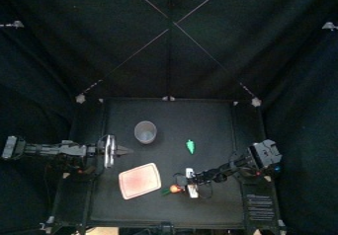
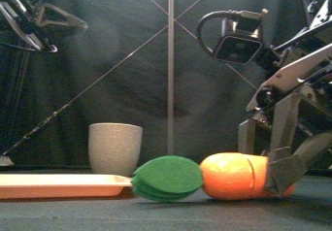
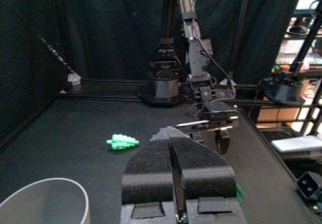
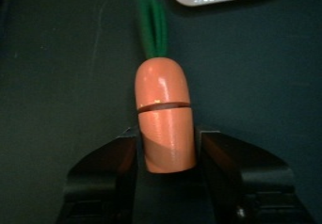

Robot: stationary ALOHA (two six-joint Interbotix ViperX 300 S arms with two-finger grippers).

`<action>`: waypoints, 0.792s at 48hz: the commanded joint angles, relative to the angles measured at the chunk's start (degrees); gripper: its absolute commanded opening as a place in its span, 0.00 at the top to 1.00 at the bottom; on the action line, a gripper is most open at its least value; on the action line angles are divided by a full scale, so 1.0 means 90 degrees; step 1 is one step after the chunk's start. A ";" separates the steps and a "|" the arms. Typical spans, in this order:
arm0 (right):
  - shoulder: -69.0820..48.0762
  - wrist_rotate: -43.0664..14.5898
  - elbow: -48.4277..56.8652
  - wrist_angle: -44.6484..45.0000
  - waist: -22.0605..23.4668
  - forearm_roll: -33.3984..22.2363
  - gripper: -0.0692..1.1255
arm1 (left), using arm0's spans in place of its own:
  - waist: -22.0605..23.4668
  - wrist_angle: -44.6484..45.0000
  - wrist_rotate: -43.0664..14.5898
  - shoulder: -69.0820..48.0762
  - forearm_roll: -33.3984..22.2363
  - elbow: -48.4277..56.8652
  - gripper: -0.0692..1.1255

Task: Pick the carrot then place it on the pink plate
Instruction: Place carrot on the pink plate

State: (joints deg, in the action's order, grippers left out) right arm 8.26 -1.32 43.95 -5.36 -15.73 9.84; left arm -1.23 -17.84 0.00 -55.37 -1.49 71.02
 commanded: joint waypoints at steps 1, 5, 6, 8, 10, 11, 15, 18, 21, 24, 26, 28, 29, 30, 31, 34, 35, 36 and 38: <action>-0.0254 0.0020 -0.0186 0.0000 0.0186 -0.0137 0.52 | -0.0010 -0.0059 0.0000 0.0020 -0.0010 -0.0088 0.97; -0.0342 0.0020 -0.0332 0.0068 0.0312 -0.0283 0.64 | -0.0010 -0.0059 0.0000 0.0020 -0.0010 -0.0088 0.97; -0.0371 0.0020 -0.0391 0.0088 0.0342 -0.0322 0.65 | -0.0010 -0.0059 0.0000 0.0020 -0.0010 -0.0088 0.97; -0.0449 0.0029 -0.0498 0.0146 0.0400 -0.0439 0.65 | -0.0010 -0.0059 0.0000 0.0020 -0.0010 -0.0088 0.97; -0.0527 0.0039 -0.0645 0.0225 0.0459 -0.0586 0.65 | -0.0010 -0.0059 0.0000 0.0020 -0.0010 -0.0088 0.97; -0.0576 0.0039 -0.0713 0.0264 0.0488 -0.0674 0.65 | -0.0010 -0.0059 0.0000 0.0020 -0.0010 -0.0088 0.97; -0.0703 0.0039 -0.1055 0.0410 0.0596 -0.1064 0.65 | -0.0010 -0.0049 0.0000 0.0020 -0.0010 -0.0088 0.97; -0.0732 0.0020 -0.1387 0.0488 0.0693 -0.1455 0.65 | -0.0010 -0.0059 0.0000 0.0020 -0.0010 -0.0088 0.97; -0.0703 -0.0020 -0.1709 0.0498 0.0771 -0.1689 0.65 | -0.0010 -0.0059 0.0000 0.0010 -0.0010 -0.0088 0.97; -0.0615 -0.0020 -0.2002 0.0527 0.0820 -0.1797 0.65 | -0.0010 -0.0059 0.0000 0.0020 -0.0010 -0.0088 0.97; -0.0537 -0.0010 -0.2178 0.0547 0.0879 -0.1807 0.65 | -0.0010 -0.0059 0.0000 0.0020 -0.0010 -0.0088 0.97; -0.0430 -0.0010 -0.2344 0.0576 0.0937 -0.1807 0.65 | 0.0000 -0.0059 0.0000 0.0020 -0.0010 -0.0088 0.97; -0.0342 -0.0010 -0.2451 0.0605 0.0977 -0.1807 0.65 | -0.0010 -0.0059 0.0000 0.0020 -0.0010 -0.0088 0.97; -0.0283 -0.0010 -0.2529 0.0615 0.1006 -0.1797 0.65 | -0.0010 -0.0059 0.0000 0.0020 -0.0010 -0.0088 0.97; -0.0215 -0.0020 -0.2588 0.0625 0.1025 -0.1797 0.65 | -0.0010 -0.0059 0.0000 0.0010 -0.0010 -0.0088 0.97; 0.0039 -0.0010 -0.2764 0.0645 0.1084 -0.1729 0.64 | -0.0010 -0.0059 0.0000 0.0020 -0.0010 -0.0088 0.97; 0.0117 -0.0010 -0.2813 0.0654 0.1084 -0.1689 0.64 | -0.0010 -0.0059 0.0000 0.0020 -0.0010 -0.0088 0.97; 0.0215 -0.0010 -0.2871 0.0645 0.1094 -0.1660 0.63 | -0.0010 -0.0059 0.0000 0.0020 -0.0010 -0.0088 0.97; 0.0391 0.0010 -0.2979 0.0654 0.1104 -0.1621 0.62 | -0.0010 -0.0059 0.0000 0.0020 -0.0010 -0.0088 0.97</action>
State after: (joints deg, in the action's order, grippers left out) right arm 11.34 -1.41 20.04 0.70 -6.24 -5.36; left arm -1.23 -17.84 0.09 -55.28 -1.49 71.02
